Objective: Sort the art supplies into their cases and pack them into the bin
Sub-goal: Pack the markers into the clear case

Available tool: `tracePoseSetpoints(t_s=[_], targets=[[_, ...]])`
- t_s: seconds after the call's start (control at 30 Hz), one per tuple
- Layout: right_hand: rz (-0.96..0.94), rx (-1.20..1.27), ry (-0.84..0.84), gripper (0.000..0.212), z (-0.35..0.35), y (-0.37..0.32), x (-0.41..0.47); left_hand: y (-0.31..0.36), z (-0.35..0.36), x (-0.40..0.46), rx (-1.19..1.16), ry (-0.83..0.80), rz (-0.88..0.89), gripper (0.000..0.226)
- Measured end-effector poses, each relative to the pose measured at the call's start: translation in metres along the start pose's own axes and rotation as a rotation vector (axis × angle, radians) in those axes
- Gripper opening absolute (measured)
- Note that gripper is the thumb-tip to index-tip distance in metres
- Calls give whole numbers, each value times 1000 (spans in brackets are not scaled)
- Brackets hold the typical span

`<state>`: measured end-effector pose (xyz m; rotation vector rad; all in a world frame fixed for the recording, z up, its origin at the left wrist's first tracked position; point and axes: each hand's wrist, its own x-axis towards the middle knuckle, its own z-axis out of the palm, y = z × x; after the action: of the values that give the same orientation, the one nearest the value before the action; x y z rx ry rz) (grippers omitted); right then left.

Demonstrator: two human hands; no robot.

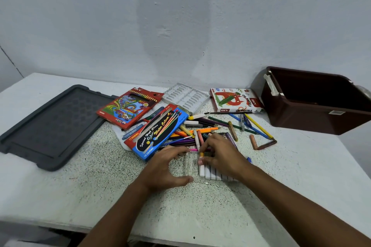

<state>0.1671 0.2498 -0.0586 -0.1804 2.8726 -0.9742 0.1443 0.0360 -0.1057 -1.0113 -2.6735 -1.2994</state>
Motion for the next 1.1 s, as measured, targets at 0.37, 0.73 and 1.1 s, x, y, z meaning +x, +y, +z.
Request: tracePoseSetpoints(t_s=[0.37, 0.73, 1.1], targets=[[-20, -43, -40, 19, -4, 0, 0, 3, -3, 1, -31, -17, 6, 76], [-26, -274, 90, 32, -28, -7, 84, -3, -2, -1, -131, 54, -46, 61], [-32, -491, 57, 34, -12, 6, 126, -3, -2, -1, -153, 69, -49, 59]])
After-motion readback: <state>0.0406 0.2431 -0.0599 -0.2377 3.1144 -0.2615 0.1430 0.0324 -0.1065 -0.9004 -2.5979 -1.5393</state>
